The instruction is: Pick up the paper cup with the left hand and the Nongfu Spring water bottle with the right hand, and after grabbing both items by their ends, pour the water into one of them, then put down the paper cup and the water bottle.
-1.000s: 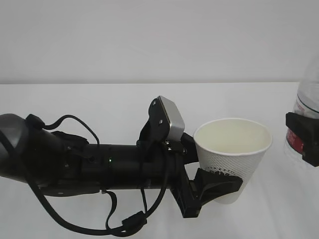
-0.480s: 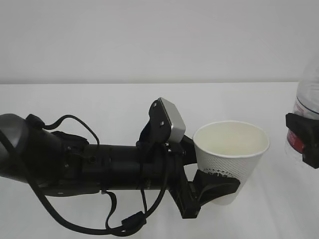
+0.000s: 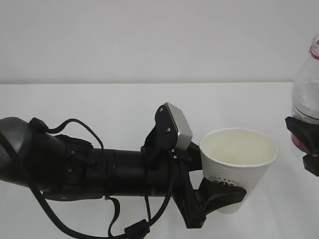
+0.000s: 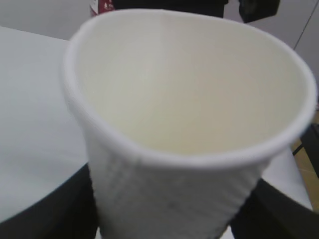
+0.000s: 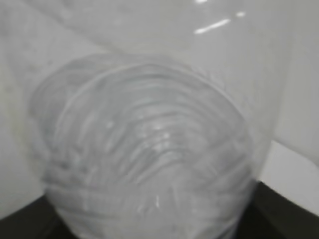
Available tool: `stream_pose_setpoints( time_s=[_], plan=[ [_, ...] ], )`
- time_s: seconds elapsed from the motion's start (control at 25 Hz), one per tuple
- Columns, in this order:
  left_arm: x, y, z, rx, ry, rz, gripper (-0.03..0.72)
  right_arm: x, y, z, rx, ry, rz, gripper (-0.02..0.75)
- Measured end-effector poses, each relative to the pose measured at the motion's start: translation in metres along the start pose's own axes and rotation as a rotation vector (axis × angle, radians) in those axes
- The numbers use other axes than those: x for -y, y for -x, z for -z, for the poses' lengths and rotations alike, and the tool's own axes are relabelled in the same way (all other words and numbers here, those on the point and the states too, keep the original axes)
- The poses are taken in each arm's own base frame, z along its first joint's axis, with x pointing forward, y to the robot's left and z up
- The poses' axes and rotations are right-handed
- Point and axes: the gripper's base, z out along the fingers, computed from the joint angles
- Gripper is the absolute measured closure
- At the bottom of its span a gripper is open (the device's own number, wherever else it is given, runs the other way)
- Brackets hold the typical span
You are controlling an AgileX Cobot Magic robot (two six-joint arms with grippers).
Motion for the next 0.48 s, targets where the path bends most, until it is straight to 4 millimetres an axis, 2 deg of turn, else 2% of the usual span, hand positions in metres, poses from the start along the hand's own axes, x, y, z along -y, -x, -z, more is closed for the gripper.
stream_pose_setpoints(
  time_s=[0.48],
  plan=[
    [0.0014, -0.0001, -0.0007, -0.001, -0.004, -0.001, 0.169, 0.0019, 0.0075, 0.0003, 0.081, -0.028, 0.165, 0.243]
  ],
)
